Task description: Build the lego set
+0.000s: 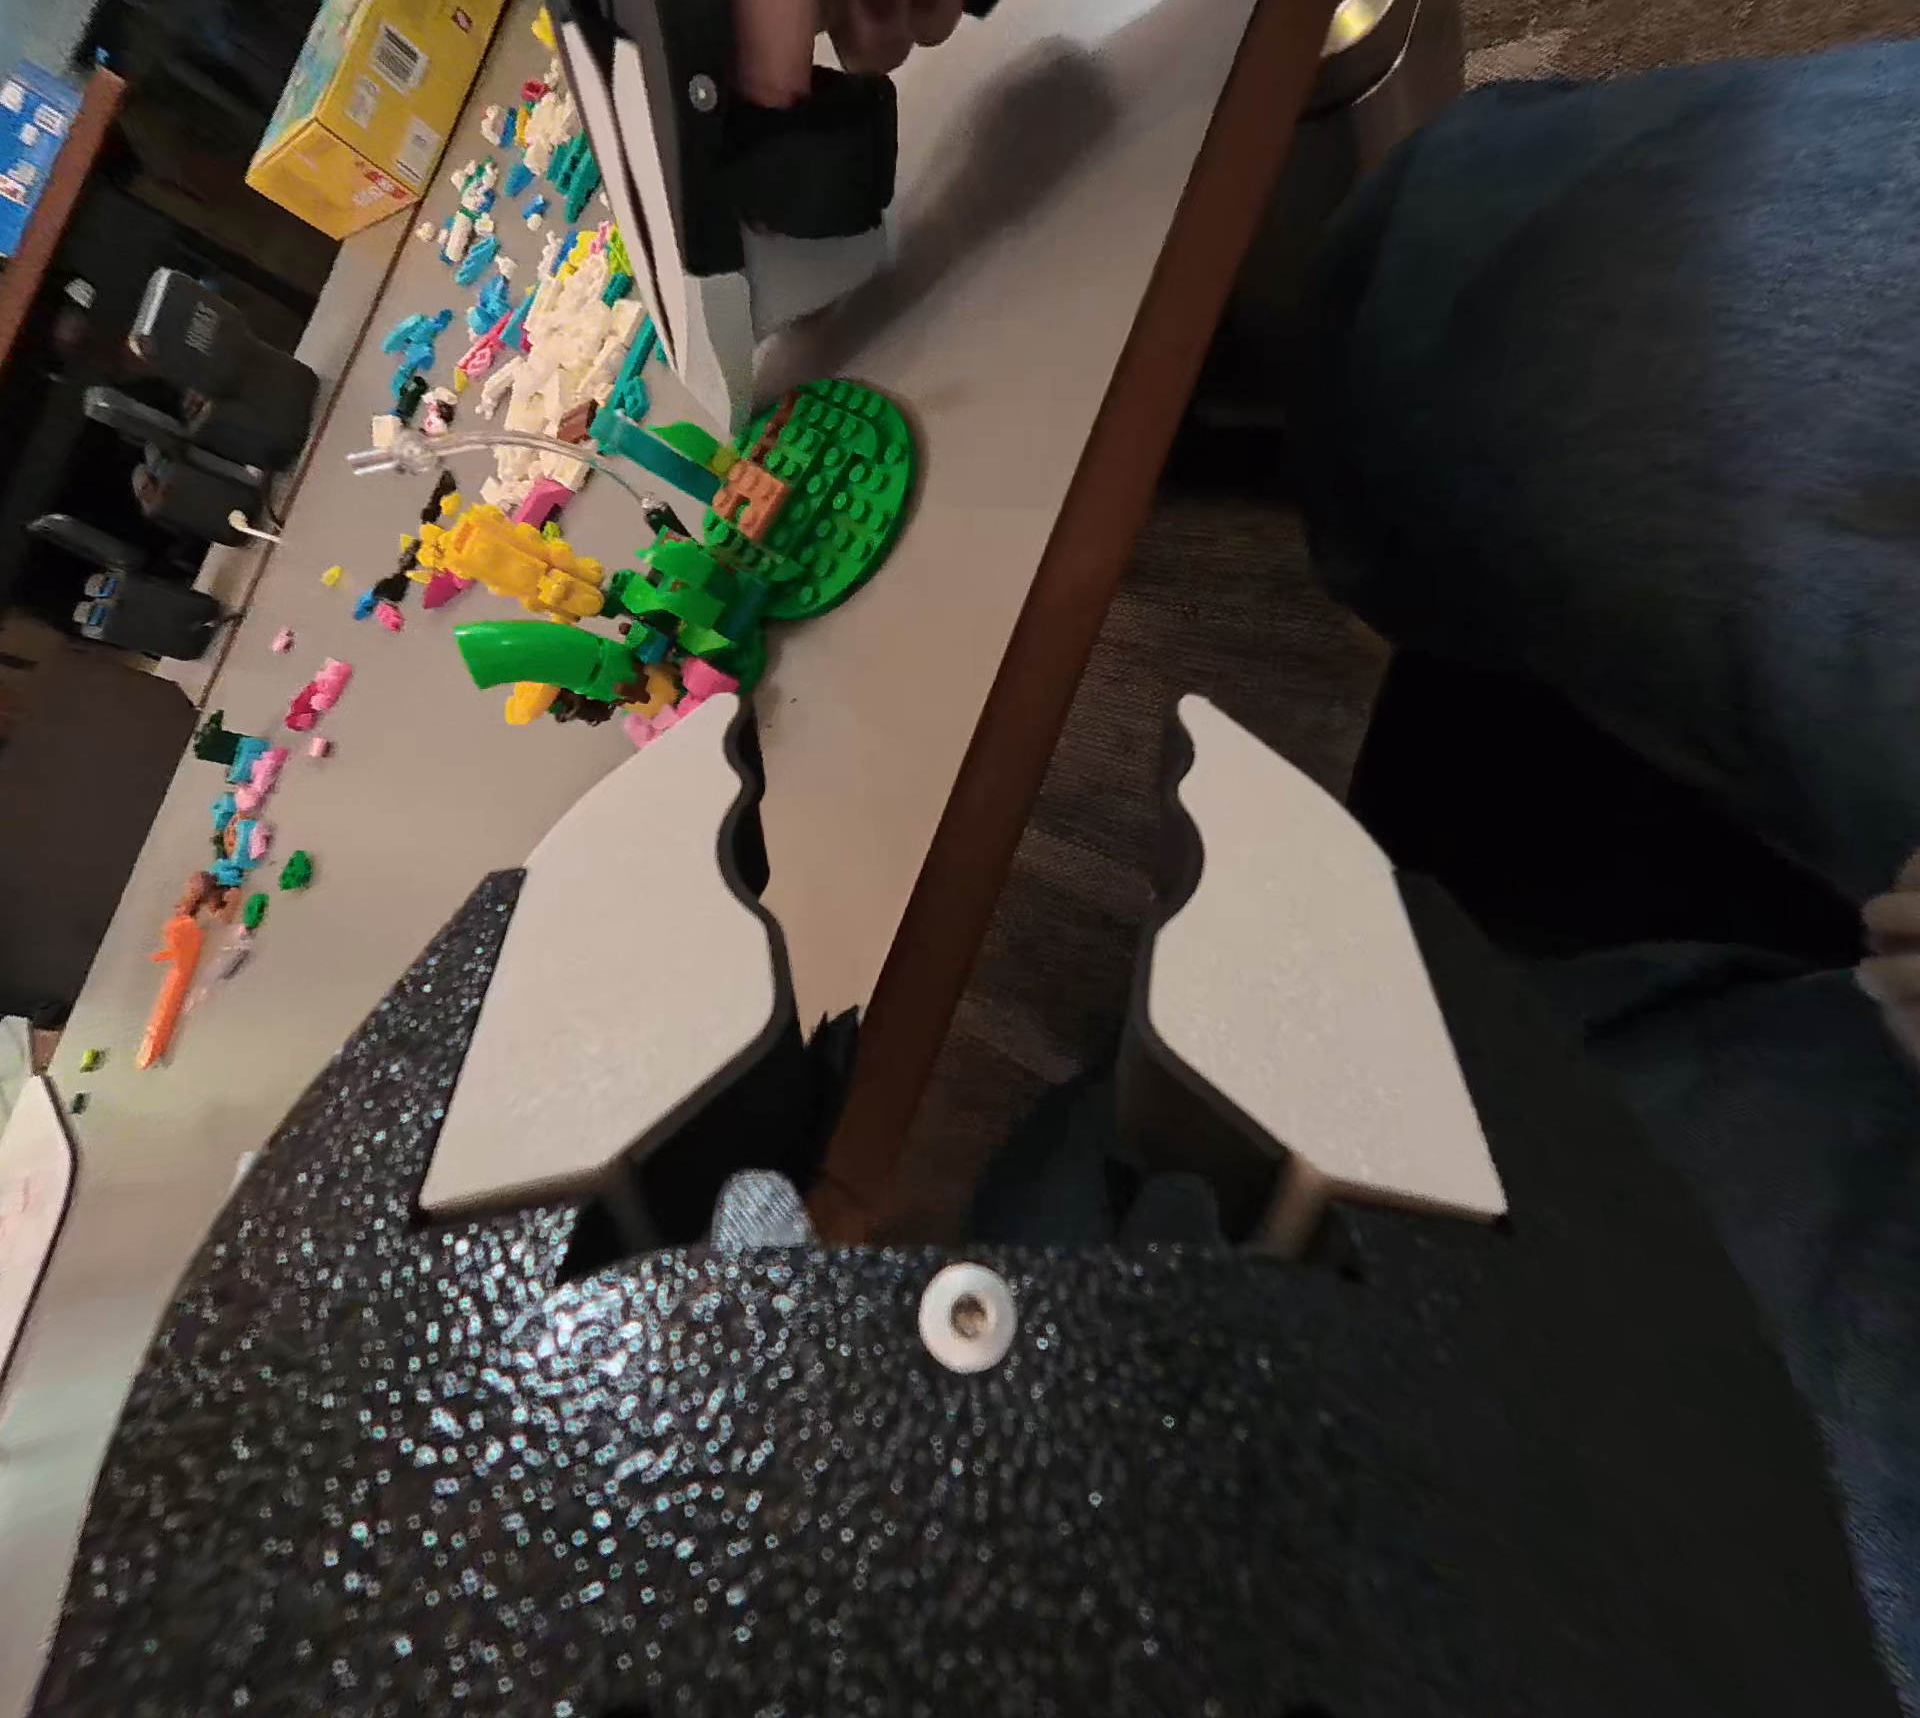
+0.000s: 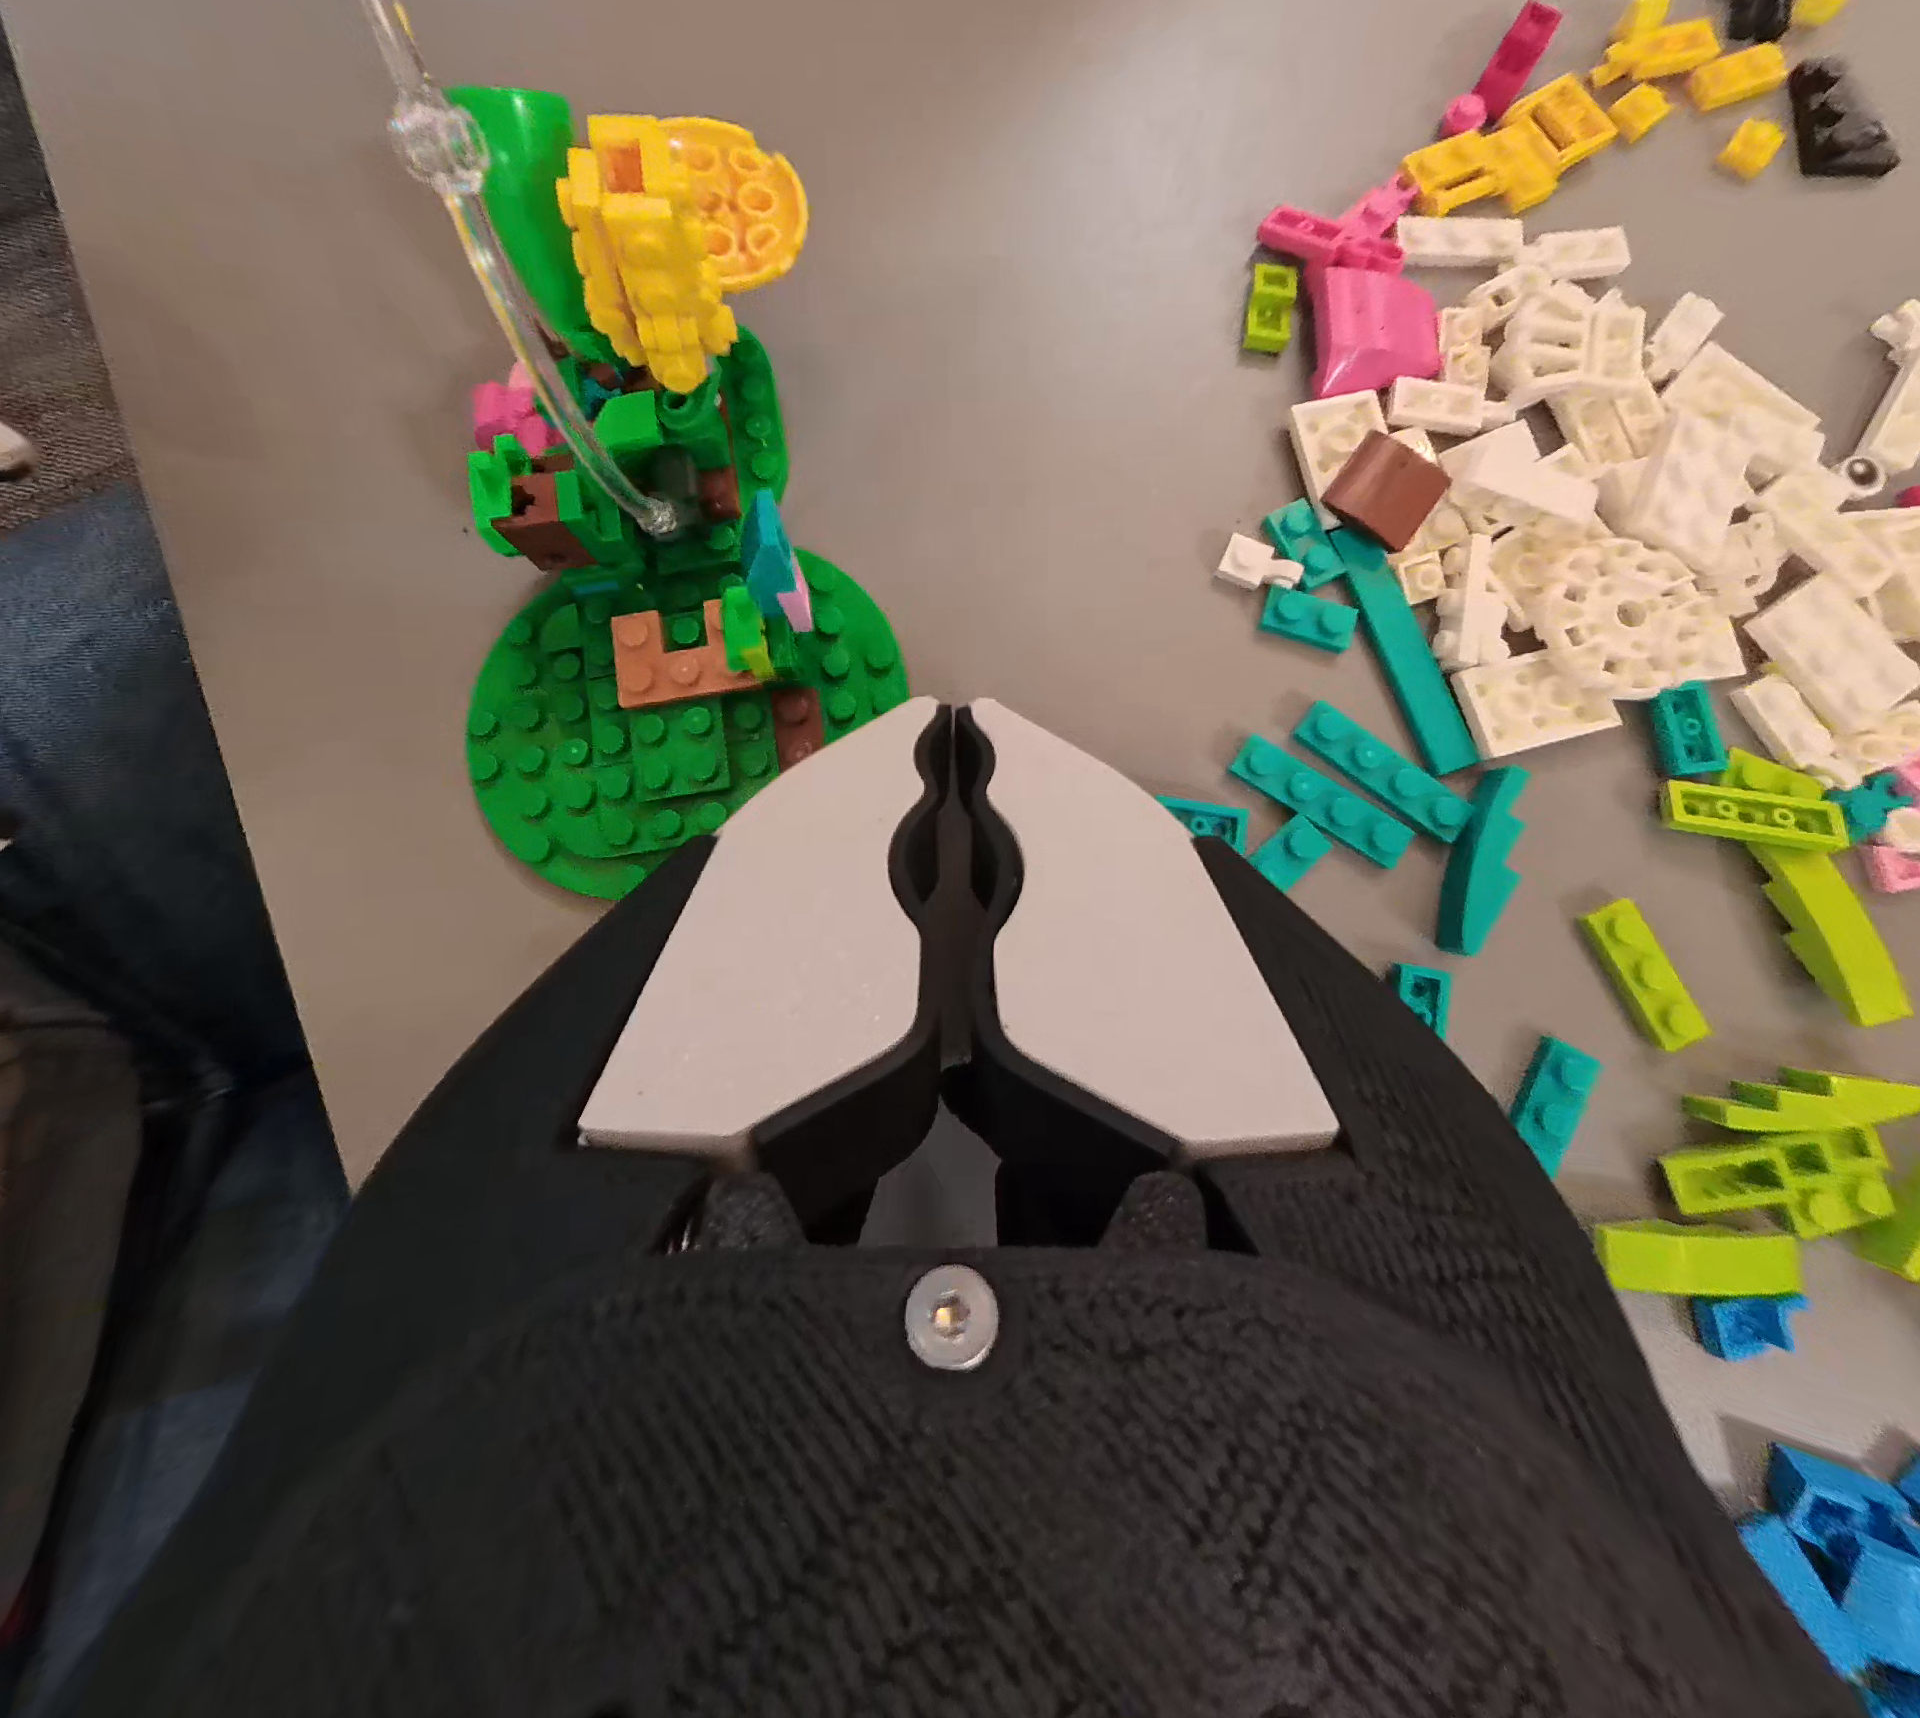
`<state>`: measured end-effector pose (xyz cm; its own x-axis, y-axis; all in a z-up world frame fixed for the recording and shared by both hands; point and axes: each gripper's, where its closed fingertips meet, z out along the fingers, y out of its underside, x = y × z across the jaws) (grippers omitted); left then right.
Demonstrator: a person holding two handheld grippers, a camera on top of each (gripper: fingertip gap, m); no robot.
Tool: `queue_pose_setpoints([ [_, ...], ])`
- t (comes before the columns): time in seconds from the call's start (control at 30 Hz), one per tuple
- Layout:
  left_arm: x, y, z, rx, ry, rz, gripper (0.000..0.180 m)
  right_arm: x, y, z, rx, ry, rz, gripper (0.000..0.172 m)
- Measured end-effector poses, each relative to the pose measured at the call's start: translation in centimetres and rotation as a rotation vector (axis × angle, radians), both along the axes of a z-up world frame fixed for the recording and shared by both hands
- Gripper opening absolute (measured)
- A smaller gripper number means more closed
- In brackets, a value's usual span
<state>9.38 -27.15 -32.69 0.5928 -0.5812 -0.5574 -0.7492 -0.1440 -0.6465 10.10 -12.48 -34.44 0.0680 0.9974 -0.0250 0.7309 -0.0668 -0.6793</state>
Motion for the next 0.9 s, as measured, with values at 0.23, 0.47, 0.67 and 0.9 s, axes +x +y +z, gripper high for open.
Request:
queue_pose_setpoints([
  [0.23, -0.5, 0.0, -0.1, 0.151, 0.196, -0.074, 0.058, -0.8, -1.6, 0.0, 0.016, -0.003, 0.082, 0.0],
  [0.47, -1.8, 0.2, -1.8, 0.167, 0.332, -0.095, 0.053, -1.8, -3.1, 0.0, 0.035, 0.005, 0.165, 0.0],
  [0.67, -3.3, 0.3, -1.6, 0.162, 0.342, -0.072, 0.054, -0.6, -2.5, 0.3, 0.086, -0.009, 0.147, 0.005],
  [0.9, -2.3, 0.1, -1.2, 0.082, 0.23, -0.183, 0.079, 1.9, -6.4, 1.2, -0.047, 0.104, 0.282, 0.032],
])
